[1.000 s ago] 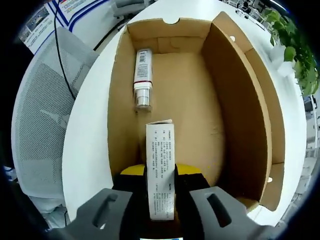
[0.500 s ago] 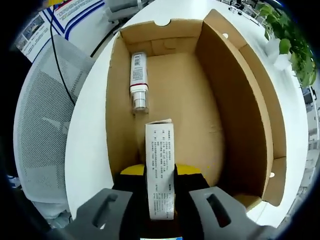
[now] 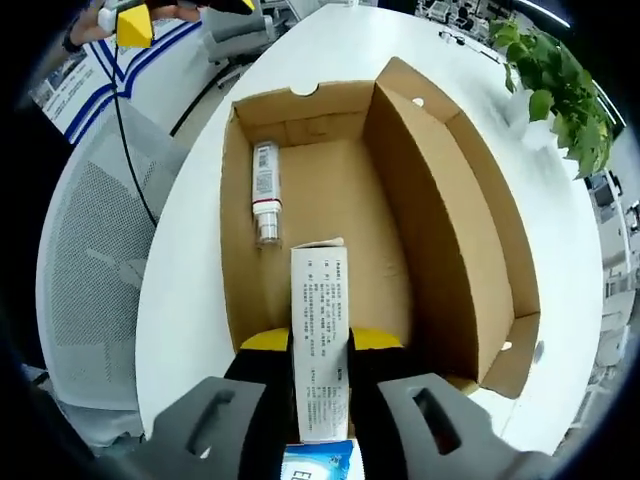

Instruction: Operate the shoe box by opening the lid, removing the specified soft item, and placing it in the target area until the item is outside and the box remains undamaged.

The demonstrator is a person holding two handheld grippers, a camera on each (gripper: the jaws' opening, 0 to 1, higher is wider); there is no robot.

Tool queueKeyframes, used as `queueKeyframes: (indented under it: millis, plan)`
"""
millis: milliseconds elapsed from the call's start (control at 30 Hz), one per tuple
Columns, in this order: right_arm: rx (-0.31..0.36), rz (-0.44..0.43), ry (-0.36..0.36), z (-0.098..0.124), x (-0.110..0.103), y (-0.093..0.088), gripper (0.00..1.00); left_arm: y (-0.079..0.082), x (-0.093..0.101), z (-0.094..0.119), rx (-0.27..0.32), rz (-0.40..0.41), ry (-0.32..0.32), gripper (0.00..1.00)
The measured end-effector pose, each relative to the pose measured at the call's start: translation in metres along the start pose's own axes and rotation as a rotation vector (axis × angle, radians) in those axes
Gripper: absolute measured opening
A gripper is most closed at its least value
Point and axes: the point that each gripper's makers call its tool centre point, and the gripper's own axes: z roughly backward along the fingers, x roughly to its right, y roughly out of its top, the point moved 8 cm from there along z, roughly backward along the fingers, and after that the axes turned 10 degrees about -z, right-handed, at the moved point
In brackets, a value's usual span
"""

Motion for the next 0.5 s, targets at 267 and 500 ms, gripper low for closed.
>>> queueKeyframes:
  millis: [267, 500]
  plan:
    - [0.045, 0.022, -0.036, 0.028, 0.005, 0.014, 0.18, 0.006, 0.000, -0.004, 0.006, -0.011, -0.007, 0.53]
    - [0.065, 0.031, -0.058, 0.049, 0.003, 0.014, 0.18, 0.010, 0.003, -0.009, 0.005, -0.029, -0.023, 0.53]
